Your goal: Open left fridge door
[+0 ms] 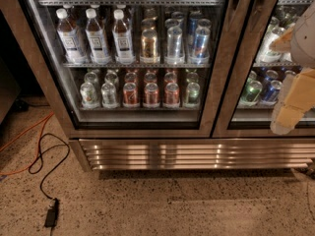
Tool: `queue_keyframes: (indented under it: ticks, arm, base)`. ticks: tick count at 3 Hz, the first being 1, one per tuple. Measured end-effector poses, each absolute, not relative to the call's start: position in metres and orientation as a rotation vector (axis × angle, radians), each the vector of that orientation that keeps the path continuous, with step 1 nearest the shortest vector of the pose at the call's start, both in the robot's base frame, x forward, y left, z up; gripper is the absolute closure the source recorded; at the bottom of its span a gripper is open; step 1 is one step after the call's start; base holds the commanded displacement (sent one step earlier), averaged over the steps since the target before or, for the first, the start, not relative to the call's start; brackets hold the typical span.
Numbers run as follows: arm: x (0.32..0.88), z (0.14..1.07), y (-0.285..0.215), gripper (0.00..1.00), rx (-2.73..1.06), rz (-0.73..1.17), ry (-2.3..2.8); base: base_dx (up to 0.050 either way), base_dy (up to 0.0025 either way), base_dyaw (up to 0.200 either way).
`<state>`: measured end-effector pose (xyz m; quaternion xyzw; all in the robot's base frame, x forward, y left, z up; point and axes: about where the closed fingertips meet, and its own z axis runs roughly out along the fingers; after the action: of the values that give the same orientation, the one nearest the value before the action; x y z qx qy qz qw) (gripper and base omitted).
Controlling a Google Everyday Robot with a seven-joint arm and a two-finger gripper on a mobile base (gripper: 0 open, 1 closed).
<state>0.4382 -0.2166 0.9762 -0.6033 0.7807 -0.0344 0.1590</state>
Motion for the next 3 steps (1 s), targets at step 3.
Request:
queue_keyframes:
  ticks: [3]
  arm:
    - [0.474, 0.99, -0.211, 0.0, -1.663, -0.071, 2.162]
  base:
    - [0.0, 0.0, 0.0]
